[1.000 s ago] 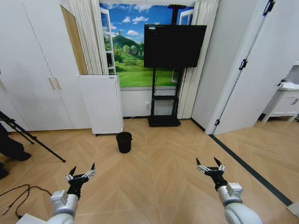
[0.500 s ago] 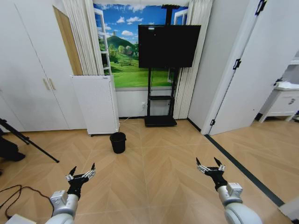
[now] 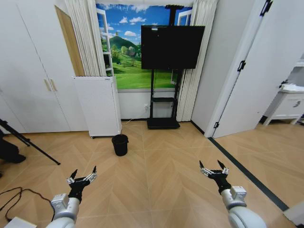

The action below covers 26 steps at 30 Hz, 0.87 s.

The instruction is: Pick up the trash bin and place the garbage on the floor into it.

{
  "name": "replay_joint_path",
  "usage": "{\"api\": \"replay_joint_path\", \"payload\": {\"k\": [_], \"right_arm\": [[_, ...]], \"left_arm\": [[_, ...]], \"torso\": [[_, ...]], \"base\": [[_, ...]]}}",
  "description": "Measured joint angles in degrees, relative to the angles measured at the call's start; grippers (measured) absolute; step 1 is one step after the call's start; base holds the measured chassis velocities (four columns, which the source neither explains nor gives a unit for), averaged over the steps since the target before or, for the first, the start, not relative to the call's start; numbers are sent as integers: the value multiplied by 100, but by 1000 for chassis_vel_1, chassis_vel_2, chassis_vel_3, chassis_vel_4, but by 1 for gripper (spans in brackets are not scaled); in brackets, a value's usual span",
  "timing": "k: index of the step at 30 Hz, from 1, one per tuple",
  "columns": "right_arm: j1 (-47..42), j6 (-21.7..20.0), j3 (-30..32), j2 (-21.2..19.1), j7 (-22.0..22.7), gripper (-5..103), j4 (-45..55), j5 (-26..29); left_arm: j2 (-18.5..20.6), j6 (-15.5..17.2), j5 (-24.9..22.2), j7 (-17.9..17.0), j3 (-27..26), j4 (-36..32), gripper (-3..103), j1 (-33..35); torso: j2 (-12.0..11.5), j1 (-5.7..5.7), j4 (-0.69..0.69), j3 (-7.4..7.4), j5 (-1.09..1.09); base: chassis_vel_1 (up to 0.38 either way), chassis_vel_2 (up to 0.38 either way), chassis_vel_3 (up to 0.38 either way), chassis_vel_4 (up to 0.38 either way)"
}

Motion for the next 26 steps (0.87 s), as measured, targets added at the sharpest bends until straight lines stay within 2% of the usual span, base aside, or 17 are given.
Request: {"api": "replay_joint_path", "payload": {"k": [8, 26], "right_arm": [[0, 0, 0, 0, 0, 100, 0, 0], [0, 0, 0, 0, 0, 100, 0, 0]], "left_arm": [[0, 0, 0, 1, 1, 0, 100, 0], [0, 0, 0, 0, 1, 0, 100, 0]], "torso": [[0, 0, 2, 0, -6], [0, 0, 1, 0, -3]], "base": [[-26, -40, 26, 28], [4, 6, -4, -1]]}}
